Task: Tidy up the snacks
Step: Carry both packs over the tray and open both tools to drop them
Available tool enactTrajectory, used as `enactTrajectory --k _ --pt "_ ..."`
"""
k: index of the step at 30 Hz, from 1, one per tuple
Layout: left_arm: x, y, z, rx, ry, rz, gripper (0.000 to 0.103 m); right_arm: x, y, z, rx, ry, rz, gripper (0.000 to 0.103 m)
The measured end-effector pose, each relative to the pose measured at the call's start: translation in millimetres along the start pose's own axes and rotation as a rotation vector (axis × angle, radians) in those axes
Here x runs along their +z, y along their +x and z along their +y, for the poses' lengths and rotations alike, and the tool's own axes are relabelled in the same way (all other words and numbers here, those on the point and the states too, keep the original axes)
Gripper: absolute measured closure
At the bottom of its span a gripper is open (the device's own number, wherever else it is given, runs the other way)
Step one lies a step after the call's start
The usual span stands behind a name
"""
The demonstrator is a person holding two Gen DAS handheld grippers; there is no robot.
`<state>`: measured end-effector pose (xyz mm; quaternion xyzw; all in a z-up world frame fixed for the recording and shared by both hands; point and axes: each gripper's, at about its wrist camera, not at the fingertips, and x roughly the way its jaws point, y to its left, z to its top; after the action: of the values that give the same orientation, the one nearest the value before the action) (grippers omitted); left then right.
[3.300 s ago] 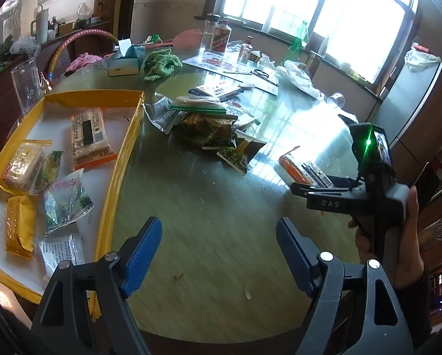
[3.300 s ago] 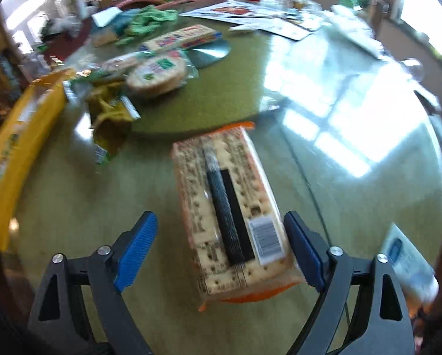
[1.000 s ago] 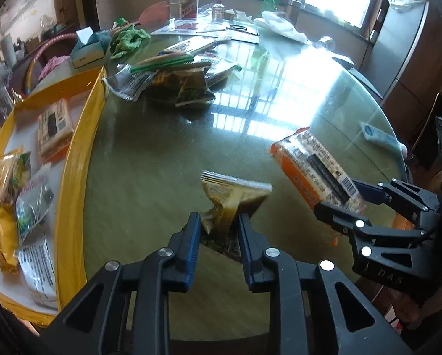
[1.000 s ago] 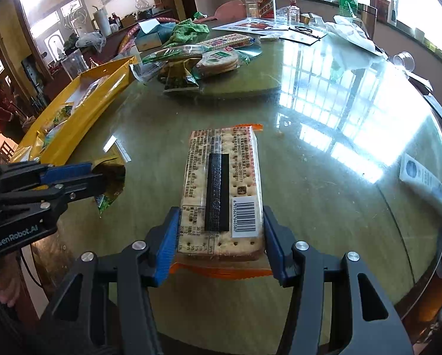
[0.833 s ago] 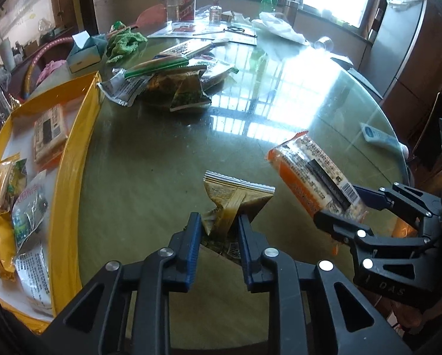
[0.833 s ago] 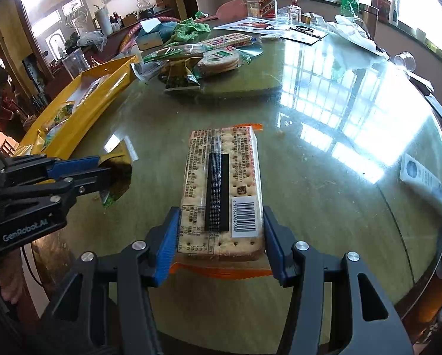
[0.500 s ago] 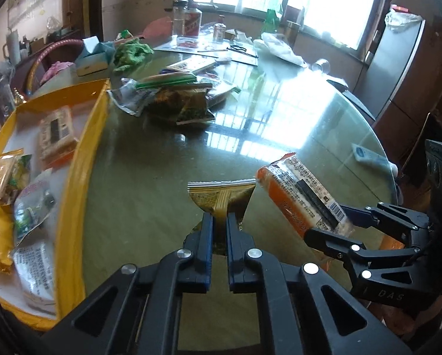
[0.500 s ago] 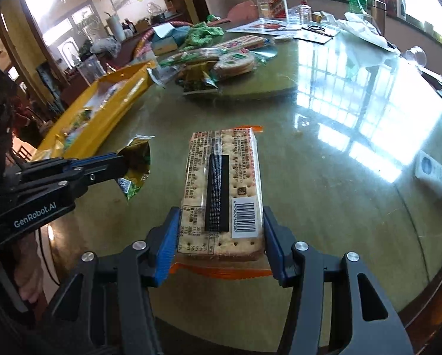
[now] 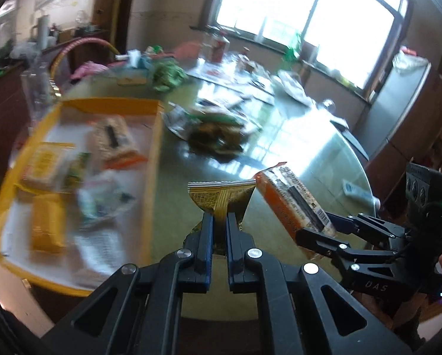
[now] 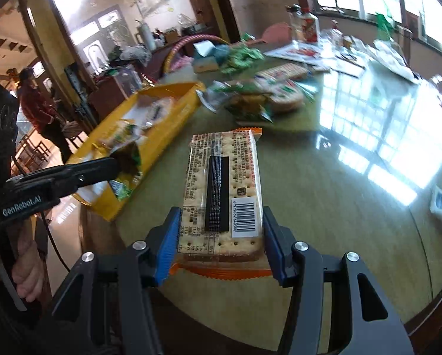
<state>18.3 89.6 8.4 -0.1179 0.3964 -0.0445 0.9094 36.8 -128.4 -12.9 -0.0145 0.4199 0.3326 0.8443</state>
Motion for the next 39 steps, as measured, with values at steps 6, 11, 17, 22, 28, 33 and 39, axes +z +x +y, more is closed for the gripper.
enactTrajectory --k 6,11,17,22,28,33,39 --pt "4 -40 54 0.124 -0.083 -0.061 0.098 23 12 44 0.107 -0.032 -0.005 0.049" --pt "3 -49 100 0.247 -0.136 -0.062 0.098 37 36 84 0.16 -0.077 0.021 0.049" --pt "-3 -36 134 0.313 -0.165 -0.004 0.098 61 70 121 0.186 -0.112 0.048 0.049" --pt "-7 -26 153 0.358 -0.143 0.048 0.098 79 96 137 0.17 -0.133 0.067 0.049" --pt "-9 -14 167 0.411 -0.132 0.094 0.097 98 129 141 0.119 -0.124 0.084 0.049" --pt "-13 -7 169 0.437 -0.11 0.116 0.097 107 147 140 0.086 -0.112 0.098 0.049" --pt "-13 2 172 0.449 -0.098 0.145 0.097 104 160 148 0.052 -0.135 0.126 0.048"
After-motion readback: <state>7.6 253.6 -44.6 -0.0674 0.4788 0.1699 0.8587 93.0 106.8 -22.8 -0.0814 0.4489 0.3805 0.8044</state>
